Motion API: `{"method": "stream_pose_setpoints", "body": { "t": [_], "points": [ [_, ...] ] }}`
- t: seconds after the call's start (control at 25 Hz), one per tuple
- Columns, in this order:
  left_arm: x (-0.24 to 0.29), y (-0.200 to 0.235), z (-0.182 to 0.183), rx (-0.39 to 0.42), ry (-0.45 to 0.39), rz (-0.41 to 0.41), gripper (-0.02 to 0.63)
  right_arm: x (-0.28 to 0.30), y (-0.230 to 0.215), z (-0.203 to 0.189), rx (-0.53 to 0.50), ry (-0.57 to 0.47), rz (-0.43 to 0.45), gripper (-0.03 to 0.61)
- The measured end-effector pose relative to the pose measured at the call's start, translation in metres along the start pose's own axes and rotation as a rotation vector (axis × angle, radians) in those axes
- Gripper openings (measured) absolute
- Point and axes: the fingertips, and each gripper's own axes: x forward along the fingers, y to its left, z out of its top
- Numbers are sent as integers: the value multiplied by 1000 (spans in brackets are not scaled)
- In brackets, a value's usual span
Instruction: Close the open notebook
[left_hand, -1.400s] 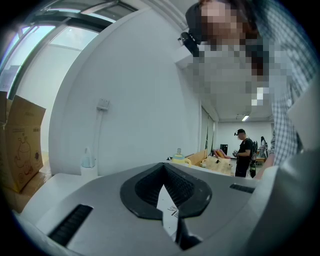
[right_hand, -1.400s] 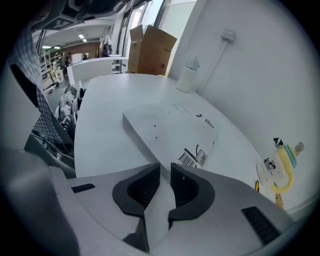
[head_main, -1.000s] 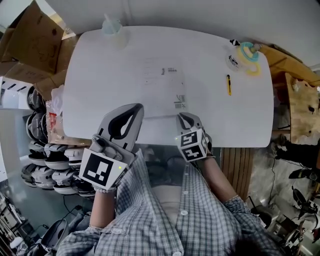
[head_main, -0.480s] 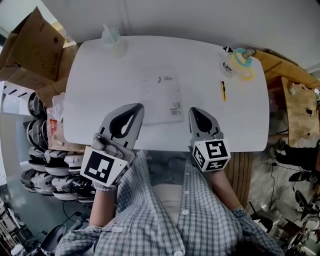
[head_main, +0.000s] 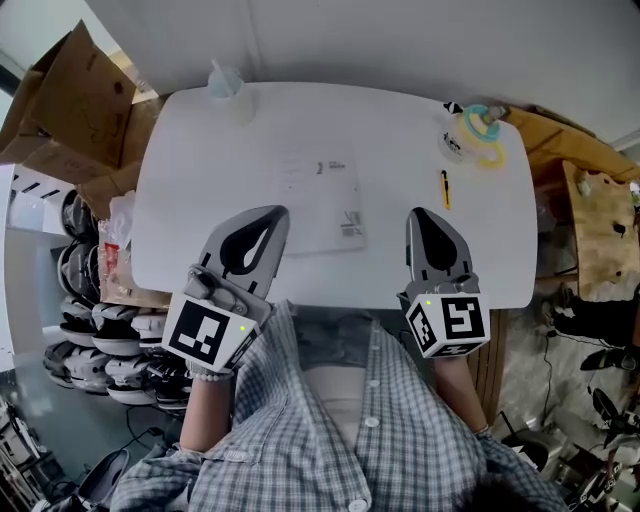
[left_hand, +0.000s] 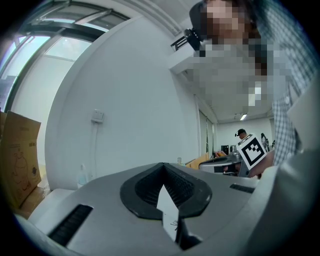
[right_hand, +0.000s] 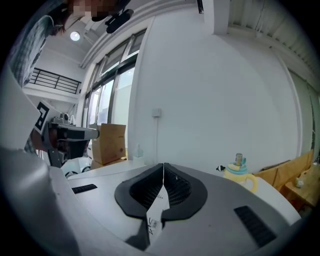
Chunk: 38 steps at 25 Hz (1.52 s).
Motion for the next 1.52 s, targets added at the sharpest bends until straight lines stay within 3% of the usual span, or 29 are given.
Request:
{"method": "stream_pose_setpoints", "body": {
  "t": [0.28,0.72,1.52],
  "points": [
    [0,-3,6,9,-18,-10,5,-7,-11,22,-4,-62,-42,23],
    [-3,0,6,2,-31,-19,5,-9,-9,18,32,-54,-56,21],
    [4,-3,5,-5,-36,-48,6,-9,-6,17,0,-26,-56,21]
  ]
}}
